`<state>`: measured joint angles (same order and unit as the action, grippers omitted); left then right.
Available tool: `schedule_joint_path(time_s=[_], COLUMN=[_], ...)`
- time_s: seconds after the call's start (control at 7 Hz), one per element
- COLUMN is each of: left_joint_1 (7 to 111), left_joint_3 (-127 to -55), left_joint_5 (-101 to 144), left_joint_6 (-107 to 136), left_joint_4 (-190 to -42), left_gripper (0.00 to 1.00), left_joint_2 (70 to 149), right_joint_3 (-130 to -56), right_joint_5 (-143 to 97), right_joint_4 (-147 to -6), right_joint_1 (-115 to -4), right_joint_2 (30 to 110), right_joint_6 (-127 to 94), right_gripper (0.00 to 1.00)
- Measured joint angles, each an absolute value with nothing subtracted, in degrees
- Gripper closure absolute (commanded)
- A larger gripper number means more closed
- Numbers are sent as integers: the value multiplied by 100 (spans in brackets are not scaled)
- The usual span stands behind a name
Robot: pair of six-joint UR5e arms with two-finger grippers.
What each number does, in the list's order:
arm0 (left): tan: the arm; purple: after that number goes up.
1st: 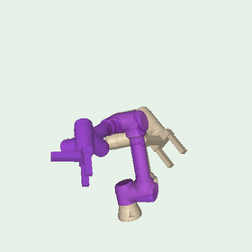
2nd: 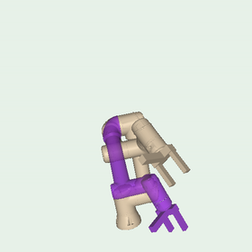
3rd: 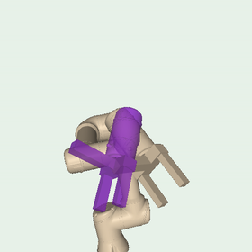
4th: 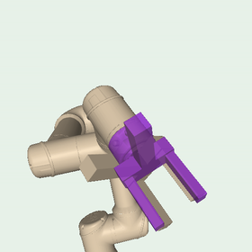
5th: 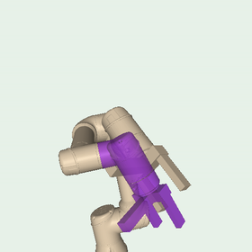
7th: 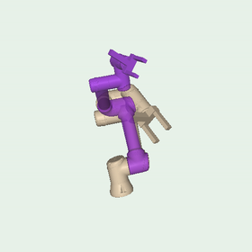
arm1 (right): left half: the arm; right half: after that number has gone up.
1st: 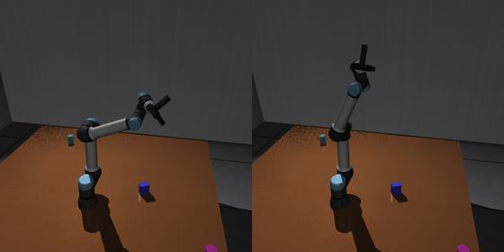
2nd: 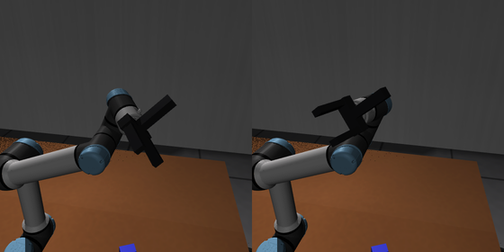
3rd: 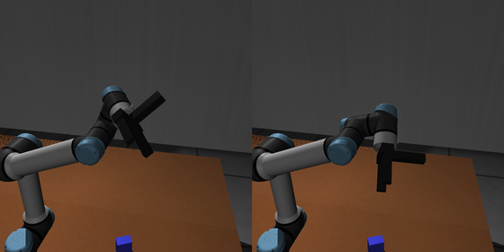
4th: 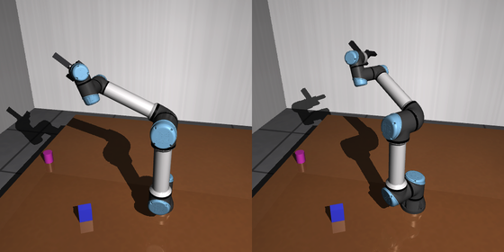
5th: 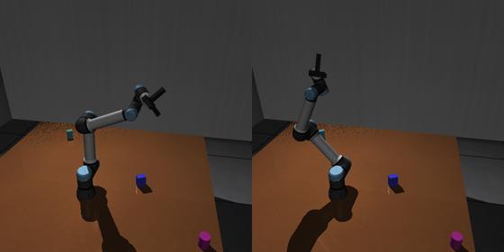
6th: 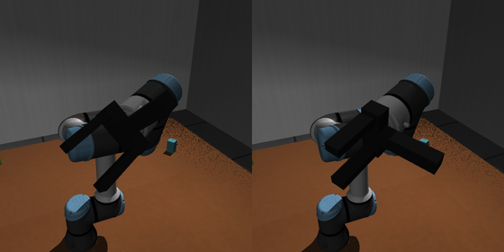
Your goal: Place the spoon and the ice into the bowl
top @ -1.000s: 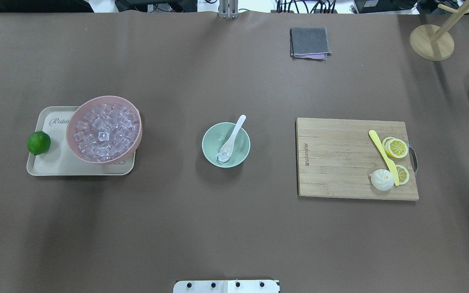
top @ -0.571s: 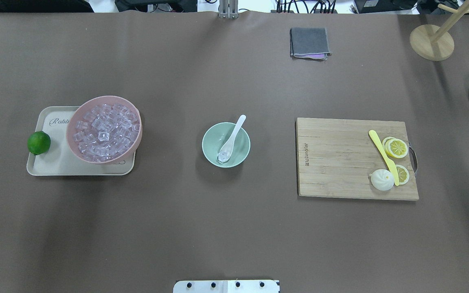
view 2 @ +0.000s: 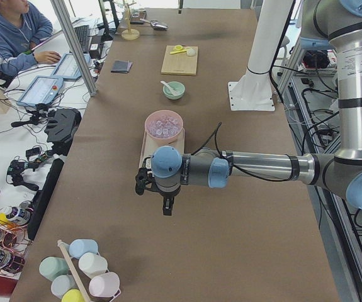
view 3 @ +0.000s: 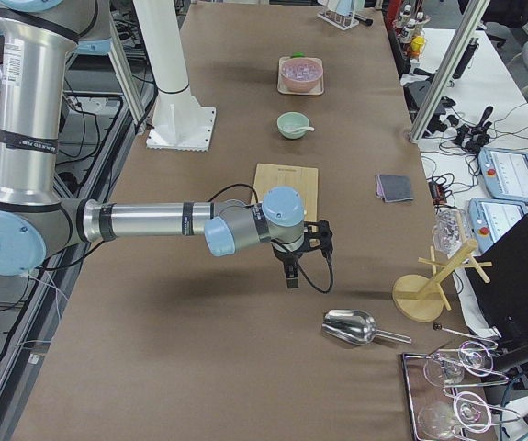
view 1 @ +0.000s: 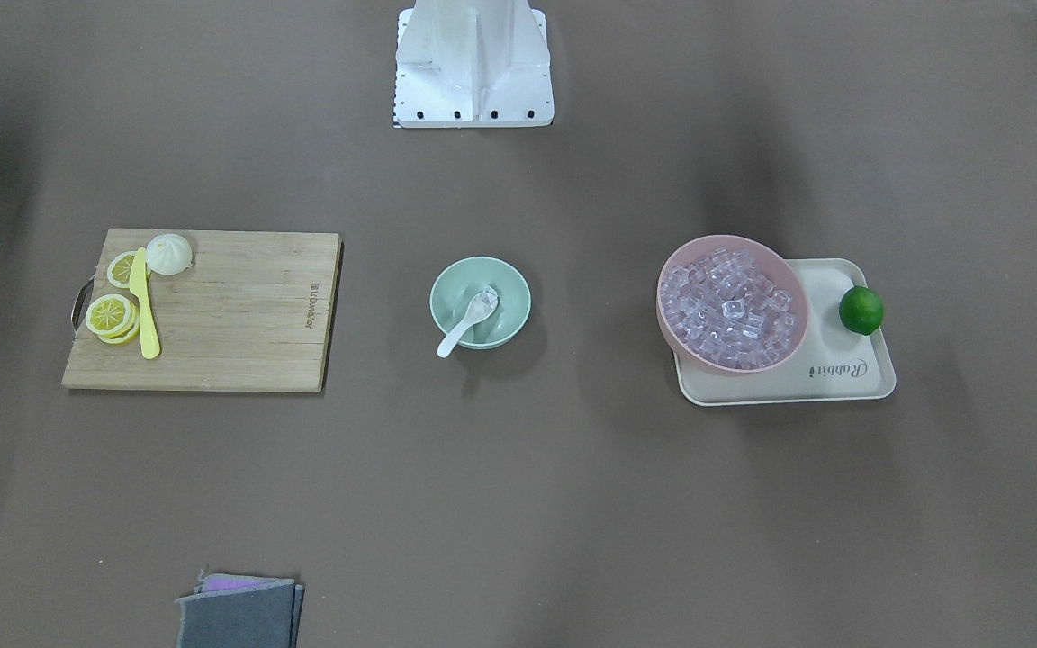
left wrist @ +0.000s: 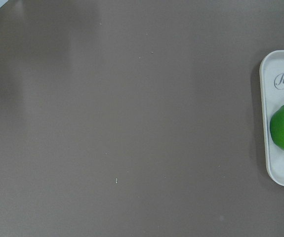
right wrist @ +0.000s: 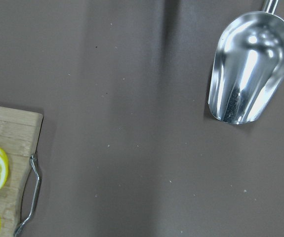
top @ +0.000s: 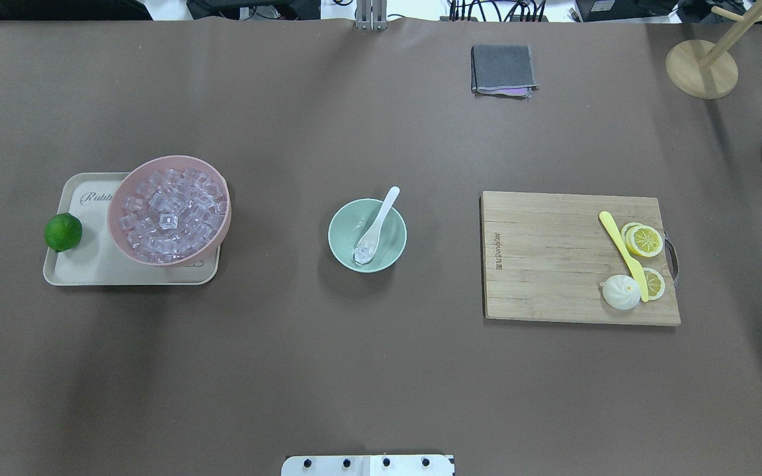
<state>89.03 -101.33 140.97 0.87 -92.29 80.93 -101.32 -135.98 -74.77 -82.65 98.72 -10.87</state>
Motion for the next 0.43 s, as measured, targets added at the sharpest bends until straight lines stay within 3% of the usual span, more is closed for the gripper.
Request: schedule_joint_path(time_s=[0.43], left_joint_1=[8906], left_joint_3=[-10134], left_joint_5=[14072], left_joint_6=[88], left_joint_4=[-9229], left_gripper=[2], left_joint_2=[8087], right_joint_3=[-10167], right_joint_5=[-13563], right_joint_4=[-8524], right_joint_1=[-8538], right_joint_2=[9544], right_joint_6=[-139], right_gripper=[0])
